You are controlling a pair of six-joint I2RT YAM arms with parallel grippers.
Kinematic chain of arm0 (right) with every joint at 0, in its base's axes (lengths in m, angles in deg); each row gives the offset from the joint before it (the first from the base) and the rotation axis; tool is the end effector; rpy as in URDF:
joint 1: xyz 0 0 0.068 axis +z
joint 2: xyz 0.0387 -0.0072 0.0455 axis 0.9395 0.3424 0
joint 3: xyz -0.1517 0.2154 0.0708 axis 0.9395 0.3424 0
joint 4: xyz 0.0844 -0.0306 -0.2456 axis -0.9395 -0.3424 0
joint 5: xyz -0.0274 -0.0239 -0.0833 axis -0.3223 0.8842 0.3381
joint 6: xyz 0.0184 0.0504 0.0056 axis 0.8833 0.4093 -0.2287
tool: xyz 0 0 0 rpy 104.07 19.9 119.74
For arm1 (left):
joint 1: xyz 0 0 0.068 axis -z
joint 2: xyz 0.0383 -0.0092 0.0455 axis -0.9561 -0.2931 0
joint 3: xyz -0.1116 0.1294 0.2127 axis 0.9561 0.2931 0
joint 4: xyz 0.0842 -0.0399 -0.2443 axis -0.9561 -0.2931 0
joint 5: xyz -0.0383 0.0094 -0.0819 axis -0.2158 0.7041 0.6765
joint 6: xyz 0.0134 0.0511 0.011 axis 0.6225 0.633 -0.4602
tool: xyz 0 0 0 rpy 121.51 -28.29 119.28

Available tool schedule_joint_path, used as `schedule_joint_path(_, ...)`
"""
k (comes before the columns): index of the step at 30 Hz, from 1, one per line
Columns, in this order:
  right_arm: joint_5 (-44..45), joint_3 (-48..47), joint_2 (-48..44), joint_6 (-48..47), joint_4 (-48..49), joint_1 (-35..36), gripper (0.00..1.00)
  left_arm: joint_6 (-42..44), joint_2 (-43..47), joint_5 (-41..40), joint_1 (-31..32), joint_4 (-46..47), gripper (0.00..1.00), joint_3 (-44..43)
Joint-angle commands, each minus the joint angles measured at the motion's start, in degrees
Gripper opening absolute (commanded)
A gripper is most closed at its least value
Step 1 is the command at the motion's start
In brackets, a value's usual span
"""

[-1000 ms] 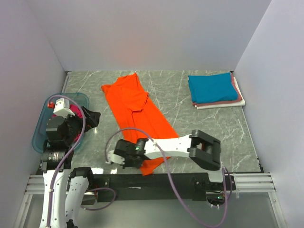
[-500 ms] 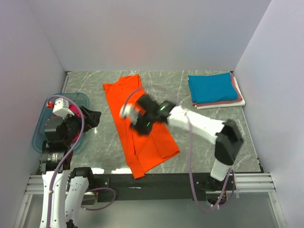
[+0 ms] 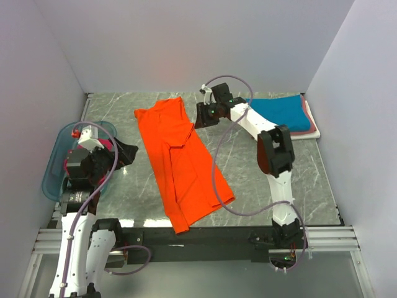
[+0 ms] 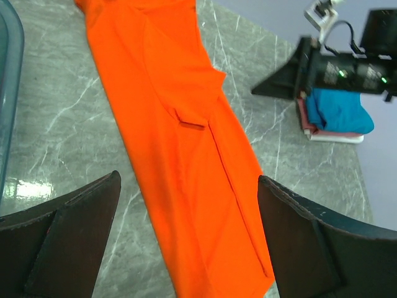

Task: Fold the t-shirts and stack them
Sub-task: Fold the tshirt

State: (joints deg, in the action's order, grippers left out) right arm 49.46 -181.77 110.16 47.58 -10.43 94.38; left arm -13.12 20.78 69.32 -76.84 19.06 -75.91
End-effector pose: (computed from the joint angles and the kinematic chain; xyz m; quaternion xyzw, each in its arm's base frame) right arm 0.4445 0.2192 0.2257 -0.2194 0.8874 0.2989 0.2740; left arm 0.1373 -0.0017 0.3165 -0.1453 0.7852 -0.2577 0.5440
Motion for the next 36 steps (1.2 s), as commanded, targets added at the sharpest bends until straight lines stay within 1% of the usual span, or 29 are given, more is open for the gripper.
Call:
schedule_joint_path(1,-0.5,-9.2,5.5,9.2,2.3,0.3,0.49,2.4,0.0,2.1,0.1,4.2,0.97,1.5)
schedule_joint_path(3,-0.4,-13.7,8.2,11.3,2.0,0.0,0.49,2.7,0.0,2.8,0.0,4.4,0.97,1.6)
schedule_joint_path(4,0.2,-14.7,10.3,11.8,2.2,-0.1,0.49,3.2,0.0,3.0,0.0,4.6,0.97,1.6)
schedule_joint_path(9,2.5,-19.7,14.6,13.0,2.2,-0.1,0.49,3.3,0.2,4.8,0.0,5.5,0.97,2.3)
schedule_joint_path(16,3.4,-21.0,17.8,14.9,2.3,-0.2,0.5,3.0,1.5,4.8,0.1,5.7,0.97,2.7)
schedule_joint_path(26,3.7,-22.4,19.8,16.2,2.6,-0.3,0.5,2.8,1.5,4.6,0.0,5.8,0.97,2.9)
schedule_joint_path(28,3.5,-22.3,19.7,16.4,3.2,-0.3,0.48,2.8,1.5,4.5,0.0,5.8,0.97,2.9)
schedule_joint_path(30,2.9,-22.4,20.0,16.5,3.8,-0.3,0.43,2.8,1.4,4.5,0.0,5.8,0.97,2.9)
schedule_joint_path(32,2.4,-23.2,20.4,16.6,3.3,-0.3,0.41,2.8,1.2,4.6,0.1,5.7,0.97,2.9)
schedule_joint_path(36,3.2,-22.4,20.2,16.7,3.5,-0.3,0.42,2.8,1.2,4.7,0.0,5.8,0.97,2.9)
